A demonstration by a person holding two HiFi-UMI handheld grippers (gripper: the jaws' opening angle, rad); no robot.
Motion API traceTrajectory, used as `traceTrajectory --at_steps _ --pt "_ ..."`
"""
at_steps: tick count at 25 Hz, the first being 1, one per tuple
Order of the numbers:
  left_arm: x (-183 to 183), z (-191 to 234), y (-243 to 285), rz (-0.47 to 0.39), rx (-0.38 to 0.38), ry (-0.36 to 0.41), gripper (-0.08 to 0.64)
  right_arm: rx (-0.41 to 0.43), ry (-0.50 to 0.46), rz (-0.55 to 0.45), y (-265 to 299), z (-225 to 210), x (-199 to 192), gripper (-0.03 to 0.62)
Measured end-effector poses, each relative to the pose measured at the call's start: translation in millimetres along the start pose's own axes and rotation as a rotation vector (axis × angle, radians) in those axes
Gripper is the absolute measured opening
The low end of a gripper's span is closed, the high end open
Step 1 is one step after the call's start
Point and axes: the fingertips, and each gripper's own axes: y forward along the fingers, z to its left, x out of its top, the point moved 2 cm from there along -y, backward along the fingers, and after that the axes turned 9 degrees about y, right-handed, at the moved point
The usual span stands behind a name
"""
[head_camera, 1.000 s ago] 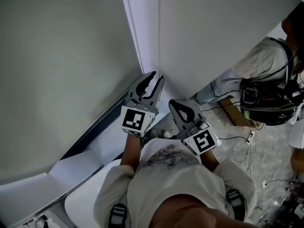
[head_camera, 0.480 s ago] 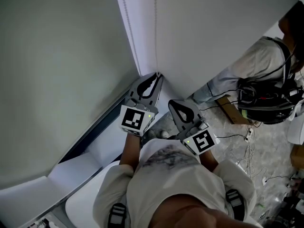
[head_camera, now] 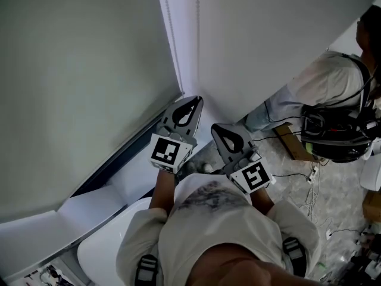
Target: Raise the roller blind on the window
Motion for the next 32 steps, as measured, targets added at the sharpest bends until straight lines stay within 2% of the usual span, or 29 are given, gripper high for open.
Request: traceTrajectory --at_steps 9,19,26,32 --pt "-22.2 -6.6 -33.4 0.062 0.022 -0.008 0.006 0.079 0.014 0.014 4.3 7.9 11.0 0.063" --pt "-23.2 -5.8 -49.6 0.06 0.106 -0.017 0.006 0.172 -0.032 -0.065 20.4 19.3 60.1 0.063" --pt "-19.9 -10.3 -58.2 0.059 0.115 -0.021 0.006 0.214 -0.086 -0.11 29.2 31.8 95.7 0.064" --pt "-22.8 -14.3 -51.3 0.056 0.105 -0.014 0.006 0.256 -0.093 -0.115 39.6 30.3 114.1 0.112"
